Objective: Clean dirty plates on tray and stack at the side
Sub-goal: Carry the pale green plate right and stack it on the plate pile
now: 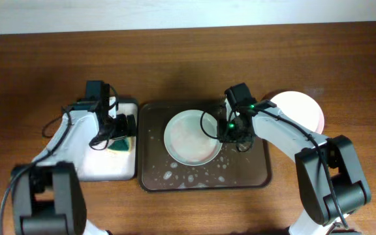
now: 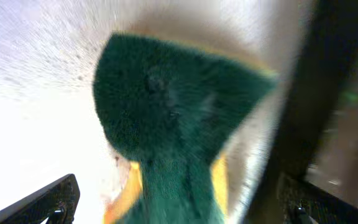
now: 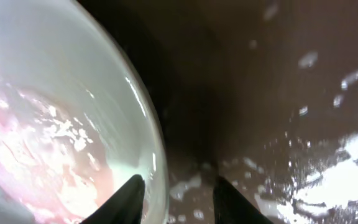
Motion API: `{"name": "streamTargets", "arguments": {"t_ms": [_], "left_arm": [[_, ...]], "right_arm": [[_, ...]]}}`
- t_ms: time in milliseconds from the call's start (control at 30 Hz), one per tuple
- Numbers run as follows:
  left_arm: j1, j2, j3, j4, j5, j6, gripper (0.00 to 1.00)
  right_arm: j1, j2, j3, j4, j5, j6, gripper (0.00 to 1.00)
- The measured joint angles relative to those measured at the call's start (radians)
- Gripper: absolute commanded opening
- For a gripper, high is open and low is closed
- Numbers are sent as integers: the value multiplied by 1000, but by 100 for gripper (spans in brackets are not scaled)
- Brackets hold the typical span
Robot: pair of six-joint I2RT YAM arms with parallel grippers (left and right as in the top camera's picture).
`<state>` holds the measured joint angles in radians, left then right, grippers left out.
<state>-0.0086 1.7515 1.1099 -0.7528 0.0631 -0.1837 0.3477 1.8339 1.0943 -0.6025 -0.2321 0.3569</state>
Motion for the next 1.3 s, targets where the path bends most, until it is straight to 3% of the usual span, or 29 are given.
{"name": "streamTargets", "arguments": {"t_ms": [133,300,400,433,467,767,800,967,1300], "left_arm": [[-9,-166,22,-82,14,-23,100],[-39,-176,25,-127,39,-26,99],[-39,-176,25,-130,39,-26,100],[-39,-176,25,-130,39,-26,99],[-39,-176,25,-130,39,-26,99],[-39,-176,25,-130,39,-26,100],[-39,-176,25,-130,39,-26,99],[-39,-176,25,-130,39,-26,99],[-39,-176,25,-130,39,-26,100]], "right_arm": [[0,0,0,13,-2,5,4],[0,-2,0,4,0,1,4],[0,-35,5,-106,62,13,5],[0,-49,7,-134,80,17,29],[0,-58,7,-146,91,20,32],[0,-19,7,-97,116,32,29],[0,-4,7,-92,116,32,22],[0,3,7,-84,105,32,4],[0,-35,35,-101,60,25,4]]}}
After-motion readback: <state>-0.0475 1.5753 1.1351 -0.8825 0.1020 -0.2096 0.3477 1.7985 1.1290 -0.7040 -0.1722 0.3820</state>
